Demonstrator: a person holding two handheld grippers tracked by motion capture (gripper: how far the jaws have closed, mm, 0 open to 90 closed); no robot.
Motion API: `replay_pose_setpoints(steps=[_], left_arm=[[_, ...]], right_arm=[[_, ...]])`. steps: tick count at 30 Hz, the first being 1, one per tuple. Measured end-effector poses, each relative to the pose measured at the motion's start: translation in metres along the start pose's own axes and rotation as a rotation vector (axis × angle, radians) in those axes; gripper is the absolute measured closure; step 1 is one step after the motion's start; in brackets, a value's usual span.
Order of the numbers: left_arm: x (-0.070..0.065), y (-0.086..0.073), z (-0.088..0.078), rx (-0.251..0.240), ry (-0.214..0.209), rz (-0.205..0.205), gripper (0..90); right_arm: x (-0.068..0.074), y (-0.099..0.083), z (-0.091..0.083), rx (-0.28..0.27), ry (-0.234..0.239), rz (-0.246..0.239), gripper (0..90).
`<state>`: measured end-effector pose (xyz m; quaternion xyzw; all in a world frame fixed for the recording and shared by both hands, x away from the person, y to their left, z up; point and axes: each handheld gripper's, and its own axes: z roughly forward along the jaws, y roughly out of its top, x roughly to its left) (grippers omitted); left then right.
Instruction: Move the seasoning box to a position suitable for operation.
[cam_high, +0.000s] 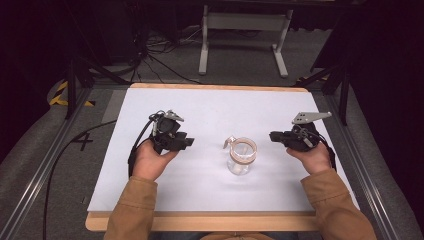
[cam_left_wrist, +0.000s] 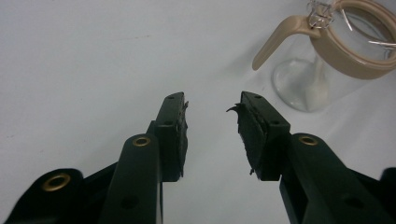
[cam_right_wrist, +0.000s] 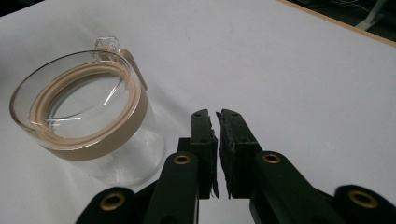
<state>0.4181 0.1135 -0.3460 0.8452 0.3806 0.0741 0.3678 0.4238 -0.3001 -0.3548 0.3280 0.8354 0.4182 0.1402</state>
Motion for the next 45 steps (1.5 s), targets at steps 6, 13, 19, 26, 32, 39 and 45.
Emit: replay_pose_setpoints(steps=[6,13,19,26,32,39,45], left_arm=[[-0.004,-0.003,-0.005,-0.006,-0.004,0.005,58.8],[-0.002,-0.006,-0.011,-0.01,-0.01,0.005,56.9],[-0.002,-0.005,-0.01,-0.012,-0.014,0.002,56.7],[-0.005,-0.004,-0.005,0.005,-0.018,0.017,55.7],[-0.007,-0.003,-0.001,0.013,-0.022,0.021,55.8],[-0.008,-0.001,0.002,0.035,-0.038,0.033,59.1],[-0.007,0.0,0.007,0.047,-0.045,0.021,61.2]], right_arm=[[0.001,-0.001,0.005,0.006,0.034,-0.007,84.2],[0.009,-0.001,0.02,0.044,0.061,-0.049,84.4],[0.014,-0.006,0.034,0.09,0.082,-0.06,84.4],[0.018,-0.012,0.048,0.122,0.13,-0.055,85.0],[0.022,-0.014,0.053,0.141,0.142,-0.059,86.2],[0.023,-0.015,0.053,0.149,0.146,-0.065,89.0],[0.024,-0.016,0.051,0.158,0.147,-0.066,89.4]])
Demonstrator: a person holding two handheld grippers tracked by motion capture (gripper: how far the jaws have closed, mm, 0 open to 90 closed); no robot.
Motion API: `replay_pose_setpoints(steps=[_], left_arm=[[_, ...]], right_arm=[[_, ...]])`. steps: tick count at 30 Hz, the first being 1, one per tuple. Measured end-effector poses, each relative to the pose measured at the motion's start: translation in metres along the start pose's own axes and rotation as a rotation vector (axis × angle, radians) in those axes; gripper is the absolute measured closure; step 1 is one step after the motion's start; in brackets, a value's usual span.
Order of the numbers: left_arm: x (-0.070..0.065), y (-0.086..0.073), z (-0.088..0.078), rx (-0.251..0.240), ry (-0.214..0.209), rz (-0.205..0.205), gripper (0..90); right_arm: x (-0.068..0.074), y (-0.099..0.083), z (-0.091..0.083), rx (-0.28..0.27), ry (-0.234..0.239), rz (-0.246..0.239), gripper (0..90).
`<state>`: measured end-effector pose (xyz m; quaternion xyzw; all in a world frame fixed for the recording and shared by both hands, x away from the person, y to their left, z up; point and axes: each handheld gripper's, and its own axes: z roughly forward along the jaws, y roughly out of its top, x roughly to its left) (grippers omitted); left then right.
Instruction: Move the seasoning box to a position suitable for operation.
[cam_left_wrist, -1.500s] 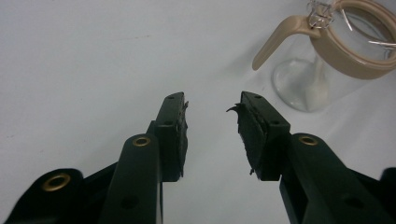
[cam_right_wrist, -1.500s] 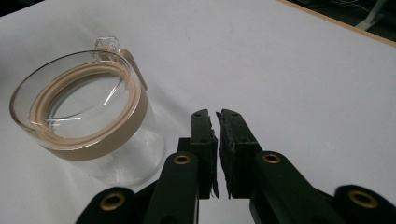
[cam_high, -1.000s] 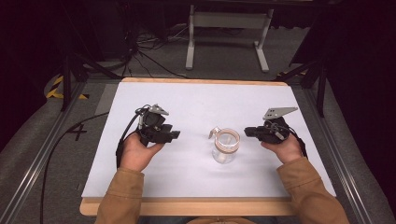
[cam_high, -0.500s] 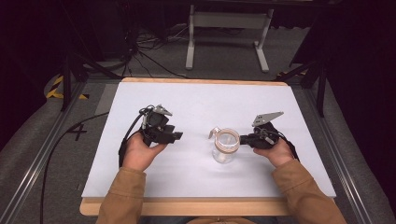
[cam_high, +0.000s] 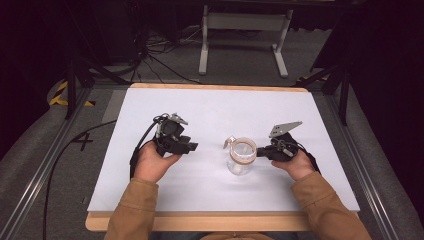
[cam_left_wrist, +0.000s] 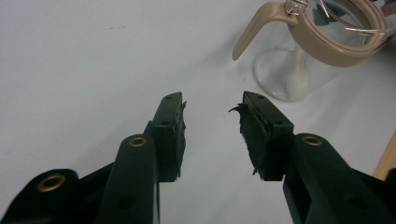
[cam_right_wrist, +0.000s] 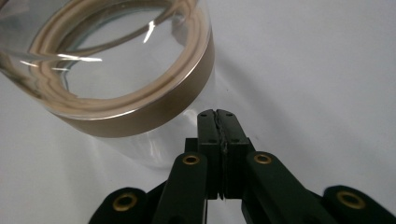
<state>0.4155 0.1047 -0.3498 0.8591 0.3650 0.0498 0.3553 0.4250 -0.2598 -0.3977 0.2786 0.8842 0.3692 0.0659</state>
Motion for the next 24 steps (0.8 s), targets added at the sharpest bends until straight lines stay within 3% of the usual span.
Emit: replay_pose_setpoints(steps=[11,24], left_arm=[[-0.002,0.008,0.011,0.028,0.0,0.017,71.3],[-0.003,0.016,0.023,0.058,-0.021,0.041,76.5]], right_arm=[[0.008,-0.004,-0.002,0.022,0.009,-0.002,89.6],[0.028,-0.005,0.001,0.055,0.036,-0.057,89.6]])
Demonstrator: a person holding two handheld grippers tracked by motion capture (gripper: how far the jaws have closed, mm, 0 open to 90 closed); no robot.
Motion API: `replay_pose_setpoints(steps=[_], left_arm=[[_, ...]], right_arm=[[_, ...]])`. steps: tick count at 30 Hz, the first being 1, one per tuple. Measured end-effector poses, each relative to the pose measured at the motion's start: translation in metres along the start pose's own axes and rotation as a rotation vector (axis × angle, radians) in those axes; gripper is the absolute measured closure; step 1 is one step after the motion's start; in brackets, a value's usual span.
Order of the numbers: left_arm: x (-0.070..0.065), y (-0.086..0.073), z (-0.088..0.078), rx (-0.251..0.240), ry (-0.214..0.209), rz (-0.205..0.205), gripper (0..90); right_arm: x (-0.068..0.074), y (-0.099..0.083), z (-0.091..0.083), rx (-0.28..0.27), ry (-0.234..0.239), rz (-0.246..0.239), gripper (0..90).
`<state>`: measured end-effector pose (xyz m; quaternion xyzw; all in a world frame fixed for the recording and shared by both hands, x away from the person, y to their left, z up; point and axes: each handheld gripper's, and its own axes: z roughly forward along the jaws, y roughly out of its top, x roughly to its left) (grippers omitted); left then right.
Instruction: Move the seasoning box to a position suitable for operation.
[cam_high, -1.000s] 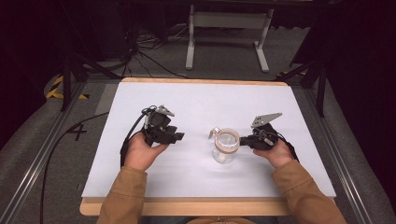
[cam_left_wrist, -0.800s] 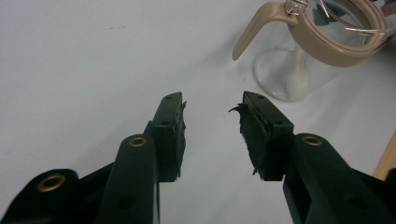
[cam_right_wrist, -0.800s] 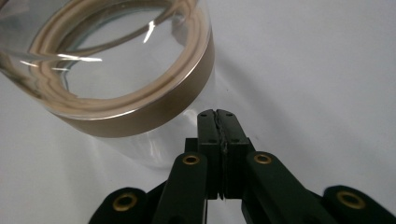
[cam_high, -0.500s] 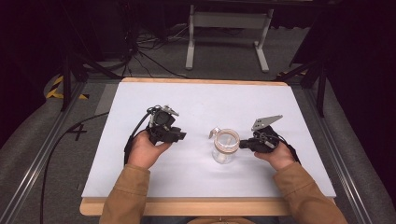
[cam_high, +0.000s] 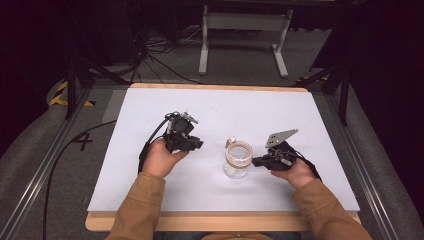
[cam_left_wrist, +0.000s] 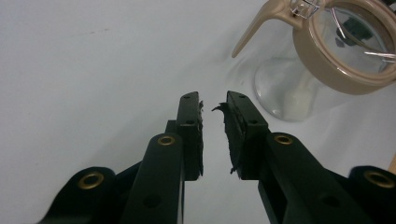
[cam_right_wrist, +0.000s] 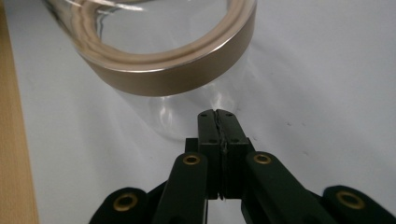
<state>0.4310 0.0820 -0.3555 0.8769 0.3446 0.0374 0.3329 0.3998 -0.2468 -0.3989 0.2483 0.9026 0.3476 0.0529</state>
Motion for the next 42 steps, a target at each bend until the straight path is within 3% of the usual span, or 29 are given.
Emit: replay_pose_setpoints(steps=[5,12,15,17,20,25,30,42], left_arm=[[0.002,0.001,0.006,0.012,0.022,0.051,83.9],[0.004,0.003,0.011,0.002,0.02,0.056,89.6],[0.004,0.003,0.016,-0.018,0.004,0.069,89.7],[0.004,0.003,0.028,-0.023,-0.039,0.094,89.7],[0.001,0.005,0.045,-0.006,-0.067,0.137,89.7],[-0.005,0.01,0.063,-0.034,-0.075,0.204,89.8],[-0.01,0.013,0.075,-0.064,-0.099,0.209,89.7],[-0.014,0.023,0.089,-0.05,-0.135,0.26,89.8]], right_arm=[[0.011,0.002,0.005,0.019,0.018,-0.027,89.6],[0.013,0.001,0.004,0.003,0.032,-0.038,89.6],[0.012,-0.001,-0.003,-0.007,0.015,-0.026,89.6],[0.008,-0.004,-0.008,-0.021,0.004,-0.019,89.5],[0.004,-0.008,-0.015,-0.036,-0.006,0.004,89.6],[0.004,-0.013,-0.018,-0.038,-0.015,0.01,89.5],[0.003,-0.019,-0.023,-0.043,-0.024,0.027,89.5],[0.005,-0.03,-0.031,-0.047,-0.04,0.058,89.5]])
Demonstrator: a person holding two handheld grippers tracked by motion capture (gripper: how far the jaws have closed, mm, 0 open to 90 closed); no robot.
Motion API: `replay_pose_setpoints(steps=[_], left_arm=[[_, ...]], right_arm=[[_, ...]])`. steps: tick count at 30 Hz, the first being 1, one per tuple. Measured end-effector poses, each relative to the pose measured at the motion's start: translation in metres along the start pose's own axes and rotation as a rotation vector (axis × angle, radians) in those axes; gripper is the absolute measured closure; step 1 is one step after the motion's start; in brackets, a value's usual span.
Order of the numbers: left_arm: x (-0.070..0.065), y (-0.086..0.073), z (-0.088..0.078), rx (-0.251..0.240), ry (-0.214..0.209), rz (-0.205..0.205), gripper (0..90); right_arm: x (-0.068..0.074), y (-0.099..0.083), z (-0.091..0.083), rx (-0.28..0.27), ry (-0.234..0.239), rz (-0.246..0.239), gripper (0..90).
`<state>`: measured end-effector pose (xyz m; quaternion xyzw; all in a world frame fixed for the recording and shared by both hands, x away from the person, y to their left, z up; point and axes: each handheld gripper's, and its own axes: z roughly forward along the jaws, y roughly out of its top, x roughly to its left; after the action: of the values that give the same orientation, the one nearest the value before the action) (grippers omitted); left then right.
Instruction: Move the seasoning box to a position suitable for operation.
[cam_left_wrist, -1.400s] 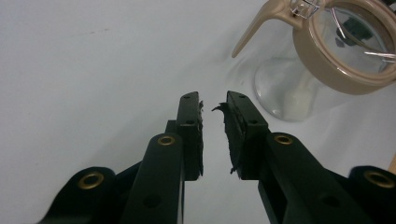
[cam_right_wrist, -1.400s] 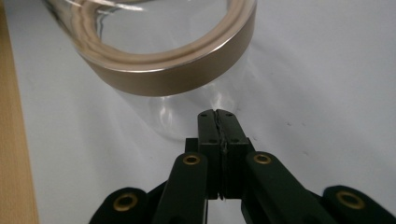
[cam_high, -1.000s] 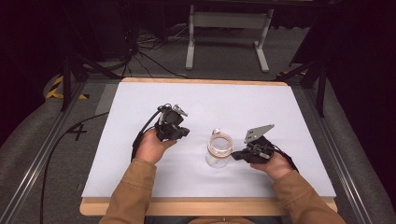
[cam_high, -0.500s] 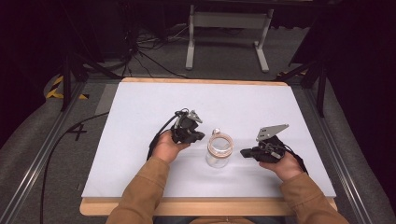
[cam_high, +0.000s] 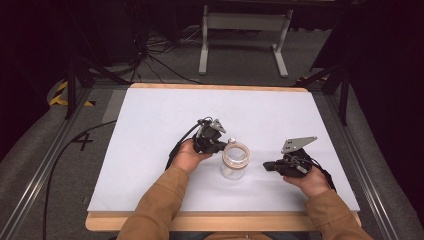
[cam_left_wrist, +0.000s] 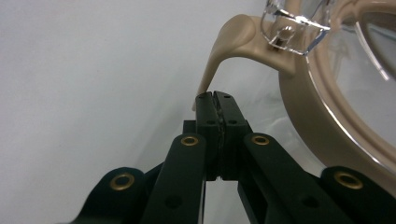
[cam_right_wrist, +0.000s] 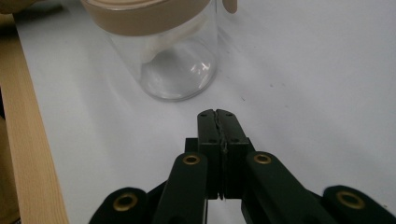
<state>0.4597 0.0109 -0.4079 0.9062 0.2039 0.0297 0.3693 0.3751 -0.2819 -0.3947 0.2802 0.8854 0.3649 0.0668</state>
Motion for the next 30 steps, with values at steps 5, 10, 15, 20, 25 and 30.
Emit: replay_pose_setpoints(steps=[5,10,15,20,25,30], left_arm=[[-0.001,0.004,0.005,-0.002,-0.01,0.044,90.0],[0.002,0.008,0.008,-0.009,-0.02,0.057,90.0],[0.003,0.01,0.007,0.009,-0.017,0.062,90.0],[0.004,0.007,-0.004,0.019,-0.005,0.047,89.9],[0.002,0.006,-0.032,-0.034,0.021,-0.005,89.6],[-0.006,0.008,-0.063,-0.102,0.039,-0.03,89.4]], right_arm=[[0.001,-0.003,-0.002,0.001,-0.005,0.006,89.4],[0.001,-0.008,-0.005,0.001,-0.01,0.014,89.4],[0.0,-0.012,-0.008,-0.002,-0.02,0.028,89.4],[0.0,-0.011,-0.01,-0.012,-0.022,0.026,89.4],[0.0,-0.007,-0.009,-0.021,-0.018,0.014,89.4],[-0.001,-0.001,-0.007,-0.036,-0.017,0.004,89.4]])
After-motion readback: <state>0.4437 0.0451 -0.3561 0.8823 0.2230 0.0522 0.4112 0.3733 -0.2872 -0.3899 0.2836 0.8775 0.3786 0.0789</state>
